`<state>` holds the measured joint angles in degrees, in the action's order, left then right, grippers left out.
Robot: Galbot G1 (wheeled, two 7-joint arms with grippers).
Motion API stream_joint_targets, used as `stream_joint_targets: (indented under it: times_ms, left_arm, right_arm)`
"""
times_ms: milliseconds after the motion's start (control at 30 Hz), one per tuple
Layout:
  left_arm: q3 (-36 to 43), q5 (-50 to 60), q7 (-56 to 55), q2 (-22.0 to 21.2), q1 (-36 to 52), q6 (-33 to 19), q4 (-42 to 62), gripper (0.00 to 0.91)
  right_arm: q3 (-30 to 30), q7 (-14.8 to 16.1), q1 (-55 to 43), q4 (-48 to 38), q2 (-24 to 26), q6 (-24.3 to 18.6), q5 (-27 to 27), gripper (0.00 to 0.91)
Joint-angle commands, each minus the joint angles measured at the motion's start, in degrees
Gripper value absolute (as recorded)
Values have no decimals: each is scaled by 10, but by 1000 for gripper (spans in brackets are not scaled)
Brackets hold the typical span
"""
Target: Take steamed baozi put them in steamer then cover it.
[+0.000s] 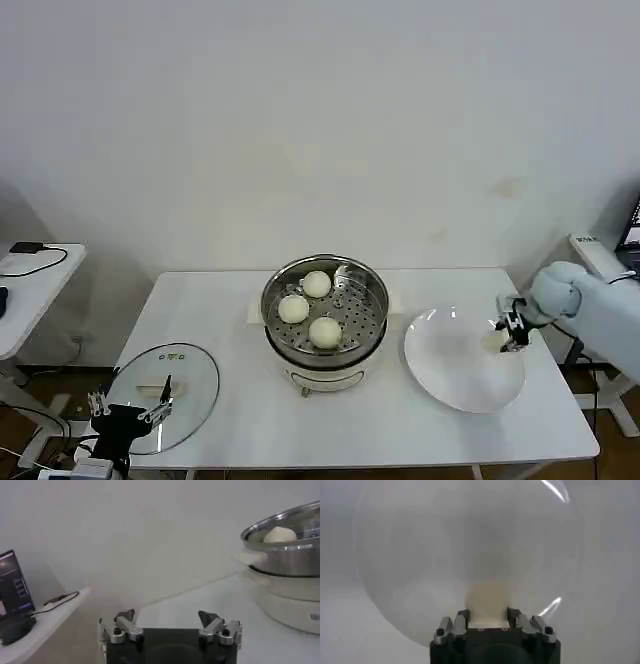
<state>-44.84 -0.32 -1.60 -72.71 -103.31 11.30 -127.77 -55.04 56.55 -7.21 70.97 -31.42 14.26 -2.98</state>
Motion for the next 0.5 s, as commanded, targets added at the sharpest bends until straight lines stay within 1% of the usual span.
stream_joint_targets:
  times_ms: [33,67,133,233,267,333,400,433,467,500]
  left_arm:
    - [0,0,1,6,5,1,4,907]
    - [0,0,1,7,5,1,4,907]
    - [1,0,1,10,5,1,4,907]
    - [3,1,1,14,6,0,4,907]
    - [4,1,1,14,7,0,3,907]
    - [5,2,0,15,6,-1,3,907]
    - [6,5,0,13,6,-2,2,907]
    - [7,8,0,12,6,-3,2,907]
    - [8,8,0,10,6,-3,1,907]
    - [9,9,0,9,6,-3,1,907]
  right_arm:
    - [-162,-7,-256,126,27,28,97,524]
    - [-198,-12,-301,147,13,42,124,524]
    - [-226,-17,-350,163,-6,52,148,524]
    - [-262,-36,-405,184,-57,81,203,524]
    - [-268,-43,-416,187,-73,89,211,524]
    - [-277,-62,-427,195,-113,109,253,524]
    - [-279,-78,-428,198,-145,131,281,524]
    - [-278,-92,-426,199,-164,140,298,524]
    - [-277,-97,-423,198,-172,146,310,524]
    - [-275,-112,-418,197,-192,156,329,524]
